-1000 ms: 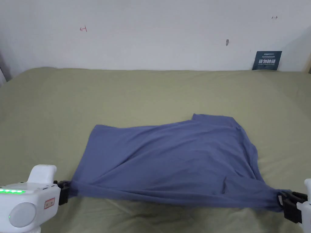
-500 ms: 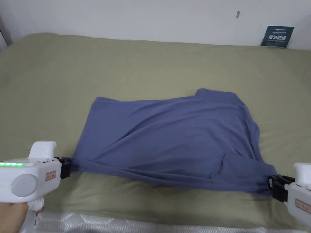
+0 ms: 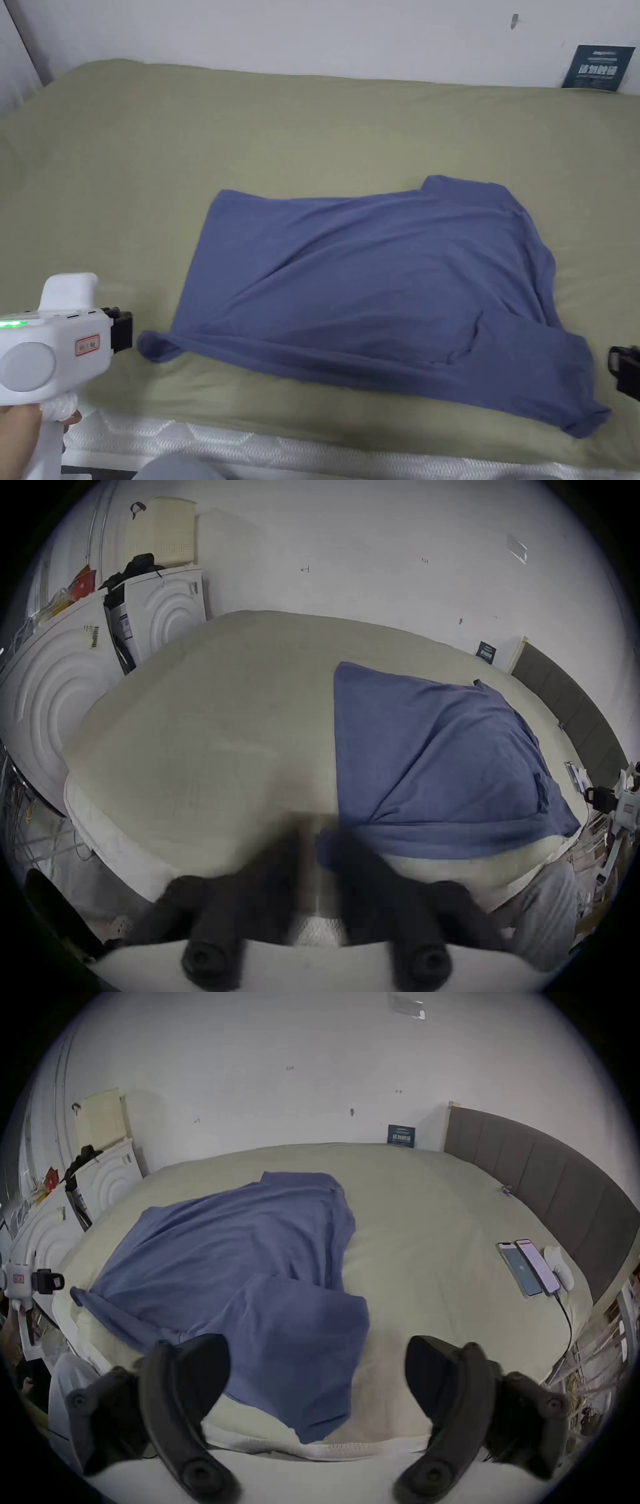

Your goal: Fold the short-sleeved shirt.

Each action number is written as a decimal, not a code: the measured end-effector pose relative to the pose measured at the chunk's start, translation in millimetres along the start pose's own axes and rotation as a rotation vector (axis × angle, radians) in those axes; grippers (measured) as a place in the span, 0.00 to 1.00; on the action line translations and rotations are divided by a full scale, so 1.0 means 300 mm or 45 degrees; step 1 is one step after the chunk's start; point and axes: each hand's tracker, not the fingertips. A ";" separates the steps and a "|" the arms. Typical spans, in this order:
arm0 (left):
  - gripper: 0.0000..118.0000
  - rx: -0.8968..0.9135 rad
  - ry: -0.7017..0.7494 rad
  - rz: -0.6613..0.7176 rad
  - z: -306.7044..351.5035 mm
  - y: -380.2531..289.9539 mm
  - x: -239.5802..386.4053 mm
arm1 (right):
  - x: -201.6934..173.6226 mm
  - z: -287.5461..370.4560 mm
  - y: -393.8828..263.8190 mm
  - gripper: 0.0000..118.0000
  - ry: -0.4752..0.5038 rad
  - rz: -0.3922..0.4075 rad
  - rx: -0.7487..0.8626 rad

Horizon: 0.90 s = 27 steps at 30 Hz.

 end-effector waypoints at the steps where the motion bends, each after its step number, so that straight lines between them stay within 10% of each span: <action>1: 0.00 0.020 0.032 0.013 0.005 -0.004 -0.004 | 0.002 0.020 0.003 0.00 -0.005 -0.016 0.027; 11: 0.02 -0.095 -0.101 0.046 -0.033 -0.007 0.013 | -0.009 0.028 -0.021 0.00 0.053 0.006 -0.038; 16: 0.83 -0.184 -0.140 0.038 -0.063 0.003 0.023 | -0.025 0.028 -0.041 0.00 0.064 0.042 -0.067; 18: 0.97 -0.188 -0.110 0.022 -0.084 -0.006 0.037 | -0.024 0.033 -0.043 0.00 0.068 0.043 -0.074; 23: 0.87 -0.246 -0.082 0.056 -0.136 -0.007 0.047 | -0.021 0.022 -0.048 0.00 0.096 0.032 -0.113; 24: 0.75 -0.249 -0.090 0.053 -0.143 -0.005 0.045 | -0.023 0.020 -0.050 0.00 0.101 0.039 -0.122; 26: 0.04 -0.211 -0.087 0.027 -0.142 -0.013 0.060 | -0.021 0.018 -0.051 0.00 0.109 0.048 -0.130; 27: 0.05 -0.243 -0.107 0.021 -0.144 -0.007 0.064 | -0.020 0.016 -0.054 0.00 0.115 0.043 -0.138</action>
